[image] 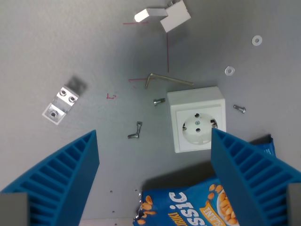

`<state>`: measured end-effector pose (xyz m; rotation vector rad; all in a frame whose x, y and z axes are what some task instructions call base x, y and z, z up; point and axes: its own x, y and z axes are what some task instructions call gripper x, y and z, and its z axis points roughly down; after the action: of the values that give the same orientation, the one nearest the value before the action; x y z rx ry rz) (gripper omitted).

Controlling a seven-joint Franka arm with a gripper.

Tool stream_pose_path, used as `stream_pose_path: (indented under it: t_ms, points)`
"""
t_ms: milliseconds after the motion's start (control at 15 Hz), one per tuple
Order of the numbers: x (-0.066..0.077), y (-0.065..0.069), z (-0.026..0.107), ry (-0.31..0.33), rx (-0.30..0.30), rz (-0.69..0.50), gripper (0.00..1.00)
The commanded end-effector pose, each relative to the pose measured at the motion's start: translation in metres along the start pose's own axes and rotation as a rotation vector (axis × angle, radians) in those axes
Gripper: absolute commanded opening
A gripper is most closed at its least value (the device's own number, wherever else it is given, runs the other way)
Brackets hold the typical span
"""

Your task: Rotate around base positive z

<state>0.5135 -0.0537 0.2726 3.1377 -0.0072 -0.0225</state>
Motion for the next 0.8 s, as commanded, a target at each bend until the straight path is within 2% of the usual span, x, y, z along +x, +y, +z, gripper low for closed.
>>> stream_pose_path:
  t_ms: [67,800]
  points:
    - [0.0,0.0,-0.0011,0.003,0.0,-0.013,1.0]
    - [0.0,0.0,-0.0011,0.003,-0.003,-0.16,1.0]
